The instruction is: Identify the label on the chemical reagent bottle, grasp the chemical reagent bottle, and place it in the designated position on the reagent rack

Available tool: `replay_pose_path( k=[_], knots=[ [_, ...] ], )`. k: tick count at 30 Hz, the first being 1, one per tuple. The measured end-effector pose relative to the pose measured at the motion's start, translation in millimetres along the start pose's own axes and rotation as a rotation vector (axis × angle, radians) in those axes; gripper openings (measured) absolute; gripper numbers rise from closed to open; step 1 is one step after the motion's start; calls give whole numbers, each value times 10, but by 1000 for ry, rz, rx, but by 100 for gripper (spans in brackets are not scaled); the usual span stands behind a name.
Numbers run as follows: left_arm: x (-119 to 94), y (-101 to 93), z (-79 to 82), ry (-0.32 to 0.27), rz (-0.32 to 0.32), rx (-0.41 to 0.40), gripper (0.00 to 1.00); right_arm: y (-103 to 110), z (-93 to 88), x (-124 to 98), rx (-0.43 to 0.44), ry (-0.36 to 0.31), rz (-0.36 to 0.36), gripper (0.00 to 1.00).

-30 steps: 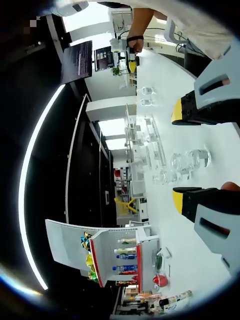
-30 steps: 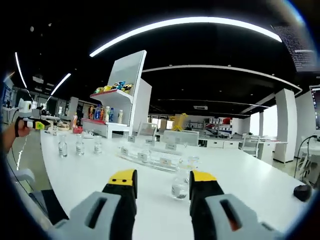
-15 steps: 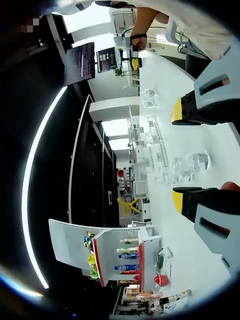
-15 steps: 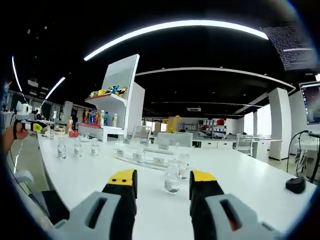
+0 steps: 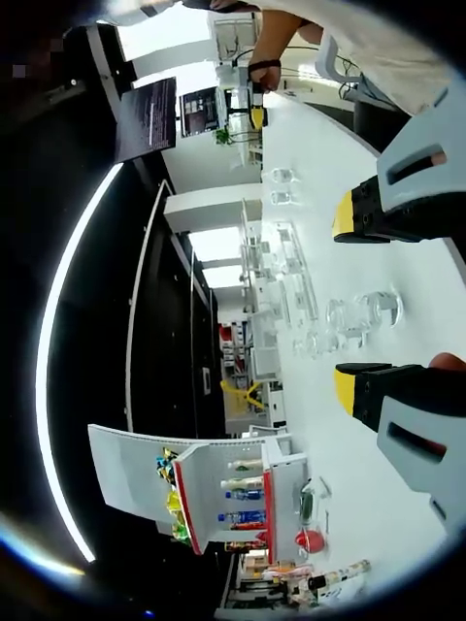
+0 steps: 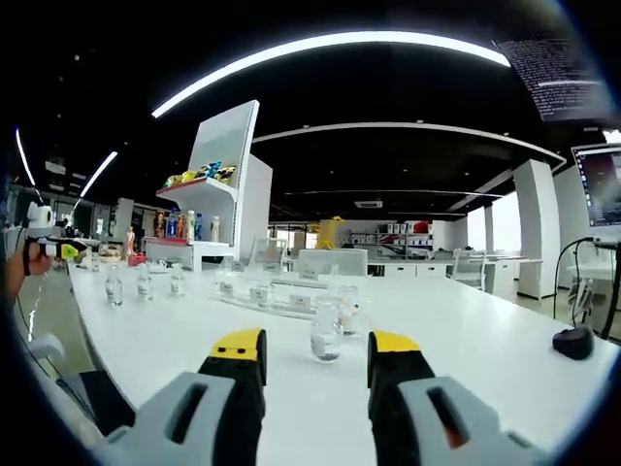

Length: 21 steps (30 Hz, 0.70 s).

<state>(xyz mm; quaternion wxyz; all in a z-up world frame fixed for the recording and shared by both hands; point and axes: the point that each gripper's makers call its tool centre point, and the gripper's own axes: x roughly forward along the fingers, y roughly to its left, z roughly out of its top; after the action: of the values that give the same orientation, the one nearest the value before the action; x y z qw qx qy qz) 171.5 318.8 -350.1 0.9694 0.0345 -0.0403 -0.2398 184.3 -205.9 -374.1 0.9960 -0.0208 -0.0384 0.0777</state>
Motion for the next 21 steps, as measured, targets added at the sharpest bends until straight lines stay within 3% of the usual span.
replay_pose_path(
  k=[21],
  knots=[
    [65,-45,-42,3,-15,-2,50,-30,41,132,-12,28,4,39]
  ],
)
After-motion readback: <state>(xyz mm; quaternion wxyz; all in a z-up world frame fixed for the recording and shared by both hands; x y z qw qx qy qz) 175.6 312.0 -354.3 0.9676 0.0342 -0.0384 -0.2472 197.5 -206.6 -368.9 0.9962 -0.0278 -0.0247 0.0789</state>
